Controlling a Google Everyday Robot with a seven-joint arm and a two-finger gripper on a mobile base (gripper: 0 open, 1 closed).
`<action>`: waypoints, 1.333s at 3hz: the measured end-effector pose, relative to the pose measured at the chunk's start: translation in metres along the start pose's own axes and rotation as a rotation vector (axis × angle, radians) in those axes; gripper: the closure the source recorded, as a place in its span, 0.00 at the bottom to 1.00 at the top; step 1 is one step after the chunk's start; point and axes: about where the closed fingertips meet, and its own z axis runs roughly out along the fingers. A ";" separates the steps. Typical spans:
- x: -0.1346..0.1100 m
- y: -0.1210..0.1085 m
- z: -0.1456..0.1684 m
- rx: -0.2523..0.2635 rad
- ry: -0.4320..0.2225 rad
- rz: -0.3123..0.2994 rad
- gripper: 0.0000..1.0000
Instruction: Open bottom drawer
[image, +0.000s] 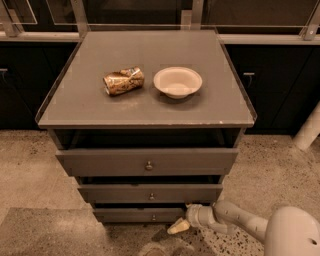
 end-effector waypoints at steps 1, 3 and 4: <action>-0.003 -0.013 0.005 0.027 -0.024 0.020 0.00; -0.002 0.007 0.027 -0.045 0.042 -0.059 0.00; 0.005 0.024 0.042 -0.126 0.086 -0.103 0.00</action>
Offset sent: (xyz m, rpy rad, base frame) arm 0.0130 -0.0012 -0.0017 0.0156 -0.0086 -0.0325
